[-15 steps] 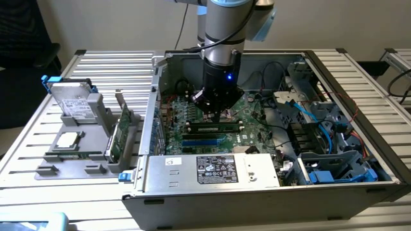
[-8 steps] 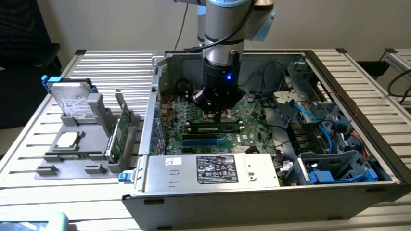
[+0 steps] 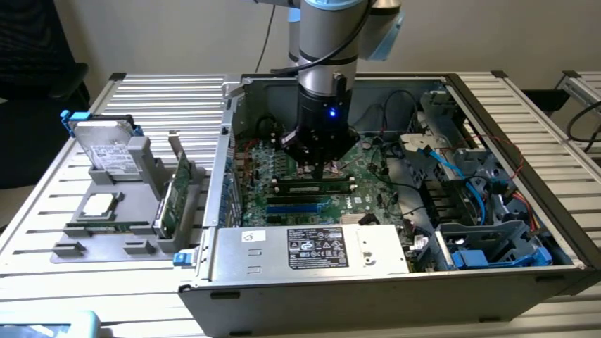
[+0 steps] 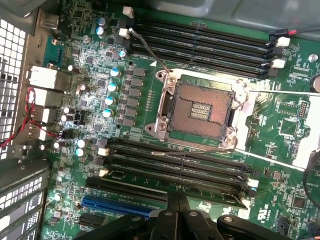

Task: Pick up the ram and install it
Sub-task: 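Press down the ram until it locks into place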

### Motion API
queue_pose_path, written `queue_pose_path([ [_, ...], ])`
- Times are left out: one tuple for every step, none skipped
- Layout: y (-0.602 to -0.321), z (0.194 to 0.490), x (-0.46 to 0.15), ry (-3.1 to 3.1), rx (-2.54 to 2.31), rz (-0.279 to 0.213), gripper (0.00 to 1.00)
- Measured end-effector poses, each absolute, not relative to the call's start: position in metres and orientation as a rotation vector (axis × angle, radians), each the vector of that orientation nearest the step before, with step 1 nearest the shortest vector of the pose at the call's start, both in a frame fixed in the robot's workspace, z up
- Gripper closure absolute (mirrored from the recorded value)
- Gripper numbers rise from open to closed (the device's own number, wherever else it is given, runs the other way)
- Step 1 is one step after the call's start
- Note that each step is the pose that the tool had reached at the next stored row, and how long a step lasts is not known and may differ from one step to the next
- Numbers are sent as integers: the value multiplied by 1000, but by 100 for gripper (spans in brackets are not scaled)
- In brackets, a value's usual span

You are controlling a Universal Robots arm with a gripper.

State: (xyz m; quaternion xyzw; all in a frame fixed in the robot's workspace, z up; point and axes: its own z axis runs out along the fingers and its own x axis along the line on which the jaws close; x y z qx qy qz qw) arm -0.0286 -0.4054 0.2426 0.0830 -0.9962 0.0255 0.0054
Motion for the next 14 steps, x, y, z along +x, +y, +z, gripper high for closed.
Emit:
queue_pose_path([
  [-405, 243, -29, -3120, 240, 80, 89],
  [-405, 243, -29, -3121, 222, 80, 89],
  [-405, 243, -29, -3122, 204, 80, 89],
  [-405, 243, -29, -3123, 186, 80, 89],
  [-405, 243, -29, -3124, 168, 79, 89],
  [-405, 243, -29, -3125, 151, 79, 89],
  [-405, 243, -29, -3125, 136, 79, 89],
  [-405, 243, -29, -3125, 126, 79, 89],
  [-405, 243, -29, -3126, 124, 79, 89],
  [-405, 243, -29, -3126, 124, 79, 89],
  [-405, 243, -29, -3126, 123, 79, 89],
  [-405, 243, -29, -3126, 123, 79, 89],
  [-405, 243, -29, -3126, 123, 79, 89],
  [-405, 243, -29, -3126, 123, 79, 89],
])
